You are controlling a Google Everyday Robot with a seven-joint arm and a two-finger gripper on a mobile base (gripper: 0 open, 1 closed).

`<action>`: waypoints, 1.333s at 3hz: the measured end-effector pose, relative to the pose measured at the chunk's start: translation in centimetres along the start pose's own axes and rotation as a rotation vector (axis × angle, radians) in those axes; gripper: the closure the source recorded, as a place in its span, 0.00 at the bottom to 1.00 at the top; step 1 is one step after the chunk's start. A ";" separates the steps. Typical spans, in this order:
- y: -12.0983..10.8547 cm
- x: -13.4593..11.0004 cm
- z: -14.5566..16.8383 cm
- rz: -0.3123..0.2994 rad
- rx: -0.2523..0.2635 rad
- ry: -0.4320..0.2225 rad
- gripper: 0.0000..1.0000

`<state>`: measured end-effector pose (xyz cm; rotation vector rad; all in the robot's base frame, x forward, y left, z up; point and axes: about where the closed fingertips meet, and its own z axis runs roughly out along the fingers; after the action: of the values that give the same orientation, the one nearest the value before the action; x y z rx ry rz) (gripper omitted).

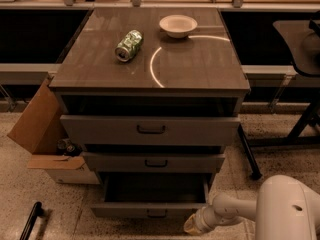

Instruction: Close bottom drawer

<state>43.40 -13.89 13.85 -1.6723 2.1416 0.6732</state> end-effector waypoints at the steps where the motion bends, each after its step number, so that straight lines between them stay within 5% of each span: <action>1: -4.0 -0.6 0.7 -0.003 0.055 -0.057 1.00; 2: -4.0 -0.6 0.7 -0.003 0.055 -0.058 1.00; 4: -11.1 -1.7 1.0 0.014 0.172 -0.164 1.00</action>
Offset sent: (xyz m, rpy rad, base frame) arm 0.1605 -0.0070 -0.0291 0.1420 -0.2010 -0.1384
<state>54.49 -14.14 12.15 -1.4621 2.0359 0.5898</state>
